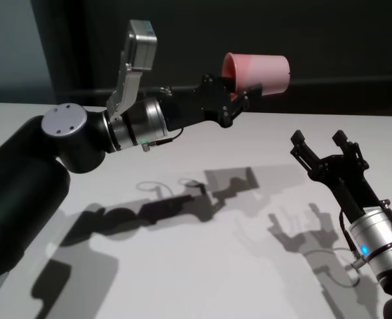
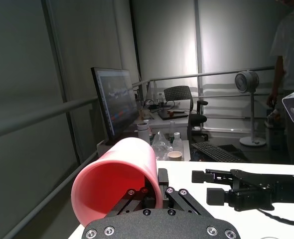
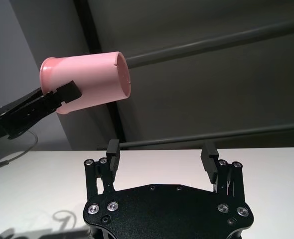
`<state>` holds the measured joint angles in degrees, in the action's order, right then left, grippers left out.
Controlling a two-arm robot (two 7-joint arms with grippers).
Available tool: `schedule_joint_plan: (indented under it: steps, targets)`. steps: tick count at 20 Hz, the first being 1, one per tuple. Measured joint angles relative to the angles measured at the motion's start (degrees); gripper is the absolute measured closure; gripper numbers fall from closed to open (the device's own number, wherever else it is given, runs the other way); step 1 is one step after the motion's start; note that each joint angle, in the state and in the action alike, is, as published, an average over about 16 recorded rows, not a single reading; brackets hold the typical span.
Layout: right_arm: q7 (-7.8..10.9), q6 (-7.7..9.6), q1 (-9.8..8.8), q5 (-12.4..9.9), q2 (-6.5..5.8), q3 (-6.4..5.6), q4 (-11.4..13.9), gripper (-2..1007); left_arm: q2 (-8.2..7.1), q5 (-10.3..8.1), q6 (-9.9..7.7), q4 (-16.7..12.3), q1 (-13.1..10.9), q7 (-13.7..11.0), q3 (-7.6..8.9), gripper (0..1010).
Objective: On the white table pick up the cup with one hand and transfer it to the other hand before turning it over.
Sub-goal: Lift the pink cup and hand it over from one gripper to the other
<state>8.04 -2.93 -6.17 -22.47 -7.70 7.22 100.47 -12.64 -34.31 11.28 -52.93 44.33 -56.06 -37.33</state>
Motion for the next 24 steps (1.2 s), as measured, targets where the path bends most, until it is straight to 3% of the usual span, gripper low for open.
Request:
schedule_joint_plan:
  steps: [5, 10, 18, 24]
  targets:
    - [3.35, 0.26, 0.21, -8.46, 1.67, -2.44, 0.45, 3, 0.0, -0.02, 0.0, 0.0, 0.0, 0.0, 0.0, 963]
    - [6.6, 1.86, 0.92, -18.25, 3.19, -4.73, 0.13, 3, 0.0, -0.02, 0.0, 0.0, 0.0, 0.0, 0.0, 963]
    - [11.49, 6.39, 2.87, -33.17, 5.16, -7.5, -1.87, 3, 0.0, -0.03, 0.0, 0.0, 0.0, 0.0, 0.0, 963]
    - [14.96, 10.22, 5.13, -42.88, 6.57, -8.71, -5.11, 3, 0.0, -0.03, 0.0, 0.0, 0.0, 0.0, 0.0, 963]
